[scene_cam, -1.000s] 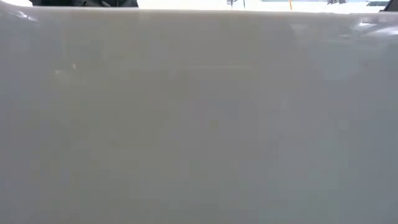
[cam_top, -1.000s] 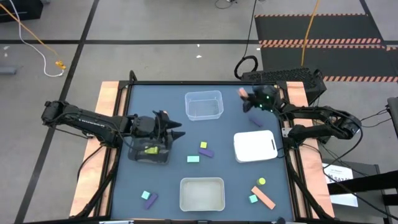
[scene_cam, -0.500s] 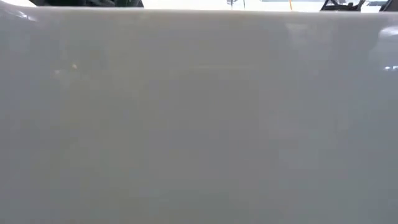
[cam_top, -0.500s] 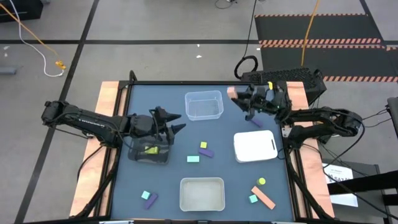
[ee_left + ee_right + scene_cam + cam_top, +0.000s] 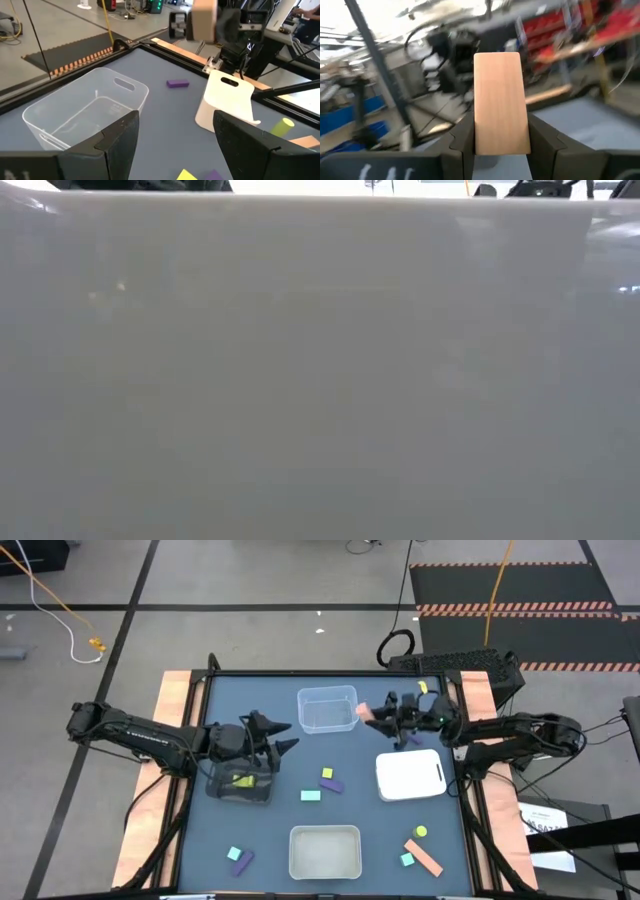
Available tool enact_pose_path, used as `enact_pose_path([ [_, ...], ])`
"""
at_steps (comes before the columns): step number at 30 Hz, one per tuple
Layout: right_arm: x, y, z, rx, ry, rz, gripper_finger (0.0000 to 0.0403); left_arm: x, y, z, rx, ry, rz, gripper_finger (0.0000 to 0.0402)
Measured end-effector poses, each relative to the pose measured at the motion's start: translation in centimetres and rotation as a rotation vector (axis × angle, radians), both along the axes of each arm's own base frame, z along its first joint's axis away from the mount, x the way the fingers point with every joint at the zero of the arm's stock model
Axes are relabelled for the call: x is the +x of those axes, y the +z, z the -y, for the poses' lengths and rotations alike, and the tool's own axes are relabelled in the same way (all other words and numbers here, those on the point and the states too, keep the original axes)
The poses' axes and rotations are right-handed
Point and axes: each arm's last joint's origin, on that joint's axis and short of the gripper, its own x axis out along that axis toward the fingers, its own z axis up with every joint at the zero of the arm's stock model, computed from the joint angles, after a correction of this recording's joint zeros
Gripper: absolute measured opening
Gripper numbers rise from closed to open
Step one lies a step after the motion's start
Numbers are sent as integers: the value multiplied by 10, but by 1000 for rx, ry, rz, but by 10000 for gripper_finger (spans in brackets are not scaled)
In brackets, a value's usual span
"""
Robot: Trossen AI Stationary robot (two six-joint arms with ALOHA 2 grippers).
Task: Sort & place blocks by color
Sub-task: Put the top right brown block into the white bin
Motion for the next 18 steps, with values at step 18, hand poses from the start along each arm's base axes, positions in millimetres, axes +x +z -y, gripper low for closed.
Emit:
enact_pose_path([
  [18, 0, 5, -17, 164, -83, -822, 110, 0, -1, 0, 13, -4, -13, 255],
])
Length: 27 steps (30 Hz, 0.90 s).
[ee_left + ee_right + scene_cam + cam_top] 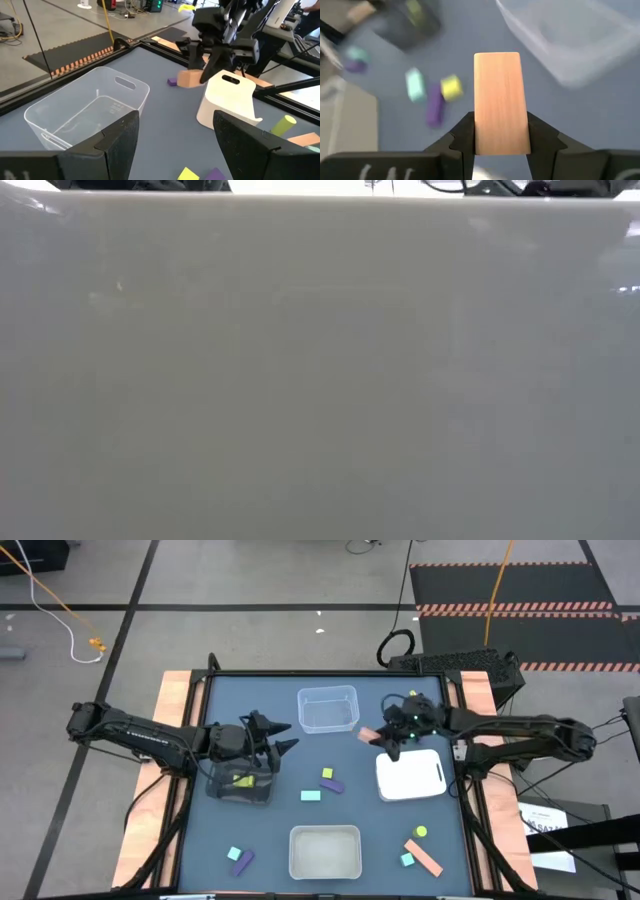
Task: Sort & place blocks by color
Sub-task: Put the top right brown block into the white bin
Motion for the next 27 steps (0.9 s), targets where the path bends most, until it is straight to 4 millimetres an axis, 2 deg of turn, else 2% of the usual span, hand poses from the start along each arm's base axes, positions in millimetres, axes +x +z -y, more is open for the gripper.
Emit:
enact_pose_path([
  [7, -16, 6, -14, 122, -26, -232, 110, 0, 0, 0, 22, -6, -8, 255],
  [15, -37, 10, -36, 242, -16, -352, 110, 0, 0, 0, 24, -7, -8, 255],
  [23, -47, 8, -54, 332, 13, -461, 110, 0, 0, 0, 24, -7, -10, 255],
  [27, -51, 3, -61, 373, 6, -522, 137, -1, -3, 0, 28, -7, -41, 255],
])
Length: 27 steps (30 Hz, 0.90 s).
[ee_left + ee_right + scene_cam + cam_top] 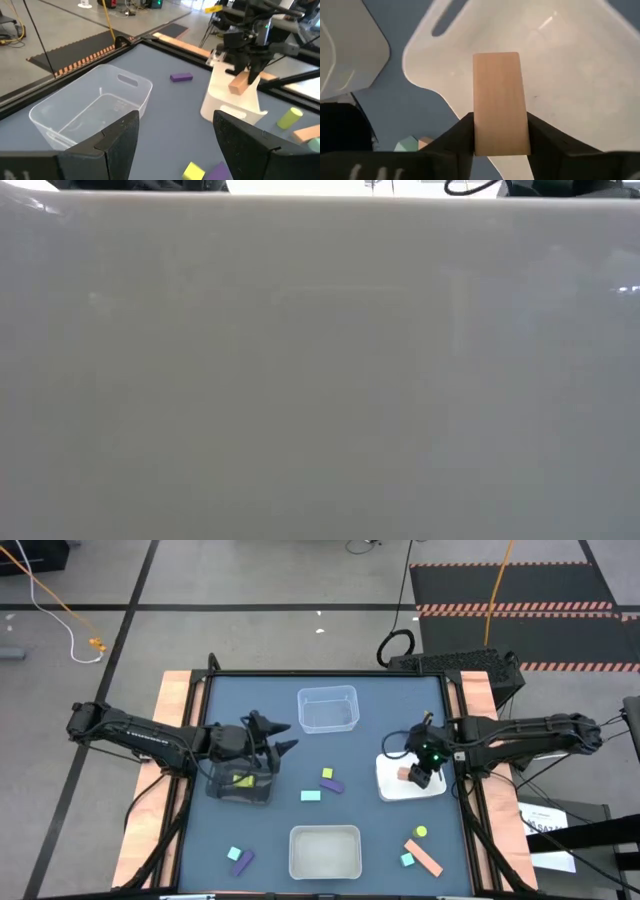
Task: Sort & place blocks by color
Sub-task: Put the top right brown block into the white bin, then put the top brown block into the white bin
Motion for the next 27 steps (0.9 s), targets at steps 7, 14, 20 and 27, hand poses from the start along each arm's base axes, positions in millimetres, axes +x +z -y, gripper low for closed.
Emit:
enact_pose_path([
  [7, -3, -8, -1, 22, -49, -42, 206, -2, -5, -2, 7, 6, -60, 255],
  [14, 1, -7, -1, 22, -46, -3, 251, -4, -11, -15, 22, 55, -130, 255],
  [20, 9, -3, 0, -4, 5, 112, 259, -20, -31, -50, -129, 274, -310, 255],
  [27, 18, 3, 0, -43, 63, 241, 260, -41, -49, -84, -227, 473, -503, 255],
])
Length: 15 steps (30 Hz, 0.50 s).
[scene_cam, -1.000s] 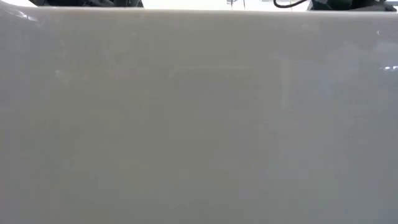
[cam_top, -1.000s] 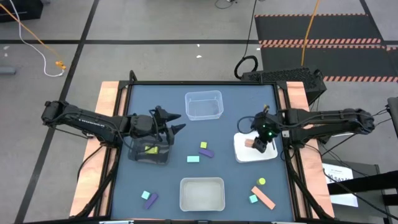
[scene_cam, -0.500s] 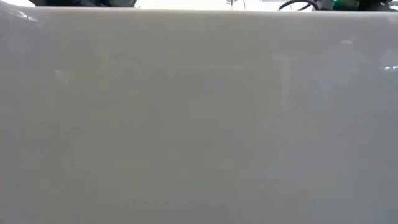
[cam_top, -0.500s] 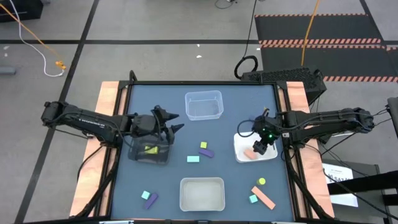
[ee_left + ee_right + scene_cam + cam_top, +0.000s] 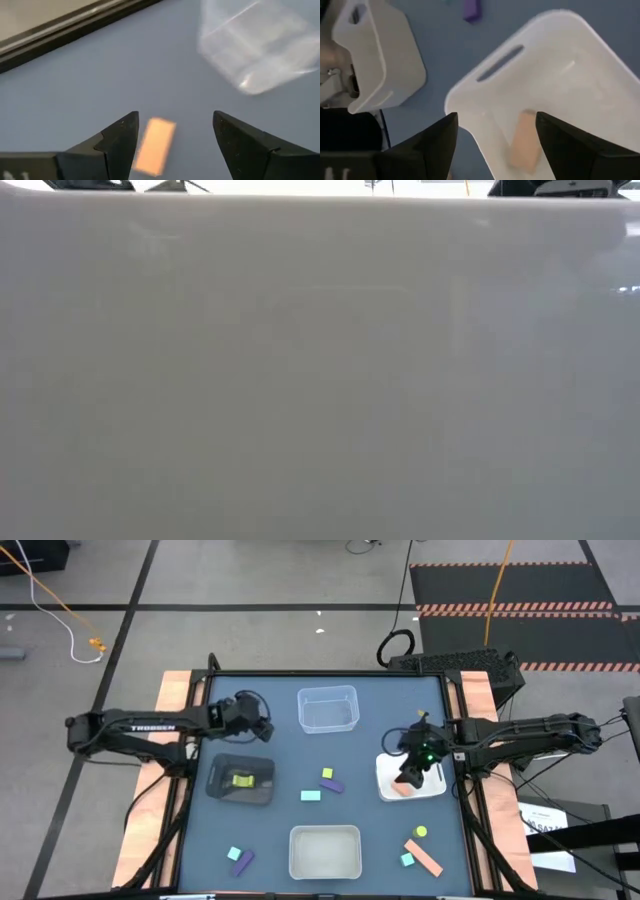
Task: Sort & place blocks by color
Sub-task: Put the top brown block into the white bin
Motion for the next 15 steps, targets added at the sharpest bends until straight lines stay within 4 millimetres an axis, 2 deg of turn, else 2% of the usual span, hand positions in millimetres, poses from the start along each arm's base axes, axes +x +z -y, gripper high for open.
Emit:
enact_pose_path([
  [5, 5, 4, 0, -8, 7, 69, 260, -1, -17, -13, -104, 27, -92, 255],
  [15, 6, 5, 0, -40, 45, 99, 260, 7, -56, -27, -168, 41, -277, 255],
])
